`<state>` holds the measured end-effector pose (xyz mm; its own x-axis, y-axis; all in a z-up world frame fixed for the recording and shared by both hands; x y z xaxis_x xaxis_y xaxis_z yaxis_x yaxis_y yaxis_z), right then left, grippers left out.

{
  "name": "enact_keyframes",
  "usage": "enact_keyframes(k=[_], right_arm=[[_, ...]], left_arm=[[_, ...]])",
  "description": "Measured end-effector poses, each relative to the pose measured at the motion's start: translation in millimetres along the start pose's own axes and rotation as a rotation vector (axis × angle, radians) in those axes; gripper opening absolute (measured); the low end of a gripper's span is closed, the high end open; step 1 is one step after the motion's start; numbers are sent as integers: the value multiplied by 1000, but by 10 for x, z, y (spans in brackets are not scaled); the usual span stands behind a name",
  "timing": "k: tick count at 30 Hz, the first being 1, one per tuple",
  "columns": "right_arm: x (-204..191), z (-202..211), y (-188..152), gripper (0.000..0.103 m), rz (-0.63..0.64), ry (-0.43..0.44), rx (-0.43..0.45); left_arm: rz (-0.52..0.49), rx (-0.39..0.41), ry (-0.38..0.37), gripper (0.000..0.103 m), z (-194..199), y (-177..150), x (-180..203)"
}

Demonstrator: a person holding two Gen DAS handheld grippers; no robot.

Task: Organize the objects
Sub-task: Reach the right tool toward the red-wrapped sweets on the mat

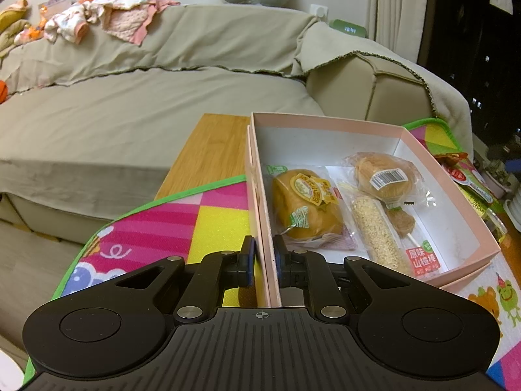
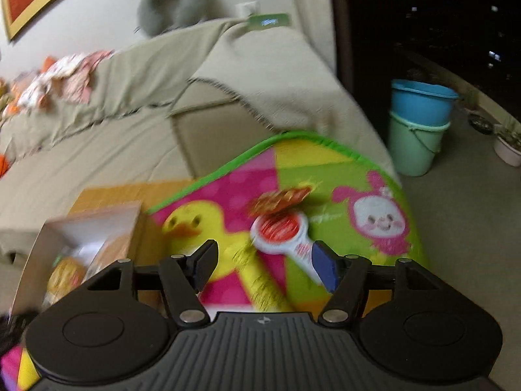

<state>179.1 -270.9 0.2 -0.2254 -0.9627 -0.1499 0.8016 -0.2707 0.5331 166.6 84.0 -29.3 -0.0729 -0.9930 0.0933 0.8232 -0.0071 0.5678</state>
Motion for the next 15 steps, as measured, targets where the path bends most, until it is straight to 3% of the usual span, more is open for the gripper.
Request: enact_keyframes(k=[2, 4, 5, 7, 10, 12, 14, 15], right_arm=[[-18, -118, 161, 66, 35, -34, 36], [-85, -272, 349, 85, 95, -73, 61], [-117, -361, 441, 88, 110, -68, 67], [-101, -562, 603, 89, 62, -61, 64], [32, -975, 702, 90, -62, -39, -21], [81, -1149, 688, 90, -76, -66, -48], [100, -1200, 677, 78, -68, -76, -47], [107, -1179, 666, 58, -69, -69, -43]], left_arm=[[0, 0, 0, 13, 1, 0, -2], [-1, -1, 0, 13, 1, -1, -1], [-1, -1, 1, 13, 1, -1, -1], [-5, -4, 3, 13, -4, -11, -10], [-9, -8, 7, 13, -12, -16, -25], [-12, -9, 7, 13, -10, -35, -35], [-11, -9, 6, 13, -4, -37, -35], [-10, -9, 6, 13, -5, -37, -37]])
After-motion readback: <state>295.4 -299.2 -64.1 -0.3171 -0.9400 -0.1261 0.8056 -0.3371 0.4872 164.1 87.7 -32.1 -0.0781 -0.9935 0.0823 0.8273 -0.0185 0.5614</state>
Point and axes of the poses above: each gripper's, at about its wrist camera, not at the fingertips, and z roughly against the way its jaws point, x to its right, y to its top, the point moved 10 cm from there along -z, roughly the way its jaws point, and after that the axes turned 14 degrees about -x, right-handed, at the moved point
